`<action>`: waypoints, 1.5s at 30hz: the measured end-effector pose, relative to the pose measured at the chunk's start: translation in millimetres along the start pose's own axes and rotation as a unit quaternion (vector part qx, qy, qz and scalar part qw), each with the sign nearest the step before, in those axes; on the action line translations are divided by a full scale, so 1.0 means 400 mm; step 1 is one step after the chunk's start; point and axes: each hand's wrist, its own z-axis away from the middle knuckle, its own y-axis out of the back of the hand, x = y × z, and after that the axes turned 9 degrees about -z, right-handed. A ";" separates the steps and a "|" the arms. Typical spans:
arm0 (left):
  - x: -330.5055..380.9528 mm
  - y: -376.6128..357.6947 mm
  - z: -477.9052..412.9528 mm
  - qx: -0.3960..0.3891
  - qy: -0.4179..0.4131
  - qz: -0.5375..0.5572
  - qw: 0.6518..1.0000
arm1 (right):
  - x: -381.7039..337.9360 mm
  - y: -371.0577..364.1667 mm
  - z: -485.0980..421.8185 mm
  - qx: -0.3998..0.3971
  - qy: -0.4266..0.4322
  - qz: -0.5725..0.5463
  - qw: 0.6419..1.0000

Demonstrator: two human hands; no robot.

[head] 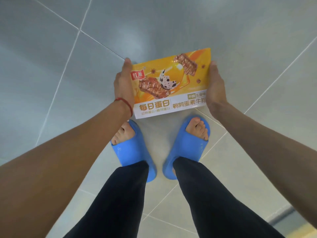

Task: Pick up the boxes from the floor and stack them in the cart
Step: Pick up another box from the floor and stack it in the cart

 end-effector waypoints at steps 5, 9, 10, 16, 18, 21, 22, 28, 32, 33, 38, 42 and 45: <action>-0.040 -0.012 -0.062 -0.005 0.020 0.037 0.999 | 0.018 0.007 0.008 -0.073 -0.015 -0.029 0.997; -0.046 0.009 0.019 -0.085 0.058 0.076 0.992 | 0.004 0.020 0.080 -0.103 -0.062 -0.046 0.992; -0.035 0.016 0.059 -0.097 0.060 0.089 0.989 | -0.002 0.021 0.107 -0.105 -0.068 -0.052 0.991; 0.019 0.120 0.296 -0.064 0.042 0.106 0.991 | -0.090 0.024 0.317 -0.126 -0.073 -0.070 0.987; 0.044 0.155 0.403 -0.033 0.023 0.088 0.995 | -0.134 0.032 0.397 -0.130 -0.066 -0.054 0.988; 0.086 0.203 0.554 -0.018 0.007 0.080 0.997 | -0.207 0.052 0.512 -0.134 -0.078 -0.020 0.988; 0.105 0.218 0.606 -0.023 0.001 0.081 0.996 | -0.231 0.064 0.551 -0.138 -0.087 -0.007 0.987; 0.180 0.308 0.897 -0.055 -0.020 0.098 0.994 | -0.339 0.145 0.810 -0.167 -0.085 0.022 0.982; 0.162 0.345 1.066 -0.065 -0.034 0.120 0.990 | -0.386 0.184 0.963 -0.170 -0.068 0.039 0.982; 0.149 0.352 1.101 -0.062 -0.037 0.127 0.989 | -0.393 0.194 0.995 -0.175 -0.060 0.049 0.982; 0.065 0.377 1.257 -0.008 -0.072 0.177 0.981 | -0.428 0.232 1.111 -0.209 -0.042 0.082 0.974; -0.008 0.375 1.387 0.060 -0.093 0.244 0.963 | -0.467 0.248 1.203 -0.254 -0.012 0.134 0.958; -0.059 0.367 1.492 0.094 -0.100 0.305 0.943 | -0.498 0.265 1.275 -0.292 0.008 0.163 0.942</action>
